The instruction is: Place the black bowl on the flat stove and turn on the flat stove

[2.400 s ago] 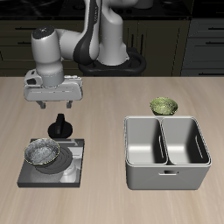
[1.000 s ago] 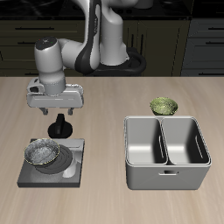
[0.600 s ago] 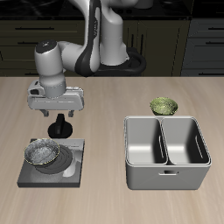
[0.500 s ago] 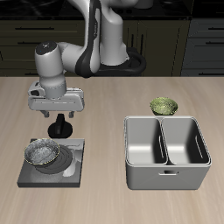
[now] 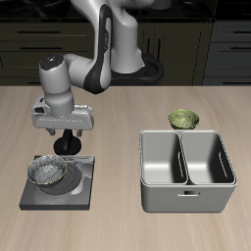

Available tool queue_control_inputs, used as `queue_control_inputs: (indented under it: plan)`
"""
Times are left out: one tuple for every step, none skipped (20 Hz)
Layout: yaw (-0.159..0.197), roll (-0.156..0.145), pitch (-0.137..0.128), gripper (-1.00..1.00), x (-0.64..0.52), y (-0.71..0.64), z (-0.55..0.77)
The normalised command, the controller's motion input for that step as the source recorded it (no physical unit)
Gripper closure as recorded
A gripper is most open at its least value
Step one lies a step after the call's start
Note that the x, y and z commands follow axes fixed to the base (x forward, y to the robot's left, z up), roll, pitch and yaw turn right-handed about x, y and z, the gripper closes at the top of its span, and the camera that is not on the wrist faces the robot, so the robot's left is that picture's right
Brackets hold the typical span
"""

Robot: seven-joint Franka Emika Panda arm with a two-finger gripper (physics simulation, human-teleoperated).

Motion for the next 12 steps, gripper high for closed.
queue_control_inputs:
  plan:
    - [-0.046, 0.019, 0.019, -1.00, -0.13, 0.01, -0.22]
    - [-0.028, -0.014, 0.020, -1.00, -0.11, -0.02, -0.17]
    - [-0.026, -0.024, 0.015, -1.00, -0.05, -0.09, -0.12]
    - [-0.090, 0.064, 0.032, -1.00, -0.17, -0.03, -0.24]
    - [-0.041, -0.117, 0.066, -1.00, -0.11, -0.17, -0.26]
    - [0.053, 0.066, -0.068, 1.00, -0.39, 0.14, -0.18]
    - [0.041, -0.017, 0.008, 1.00, -0.06, -0.13, -0.05]
    - [0.021, -0.025, -0.009, 1.00, -0.10, -0.12, 0.02]
    - [0.001, 0.010, -0.019, 1.00, -0.10, -0.19, 0.09]
    - [0.014, -0.049, -0.013, 1.00, -0.10, -0.25, 0.11]
    - [0.033, -0.051, -0.010, 1.00, -0.03, -0.24, 0.13]
    - [0.031, -0.003, -0.023, 1.00, -0.06, -0.19, 0.16]
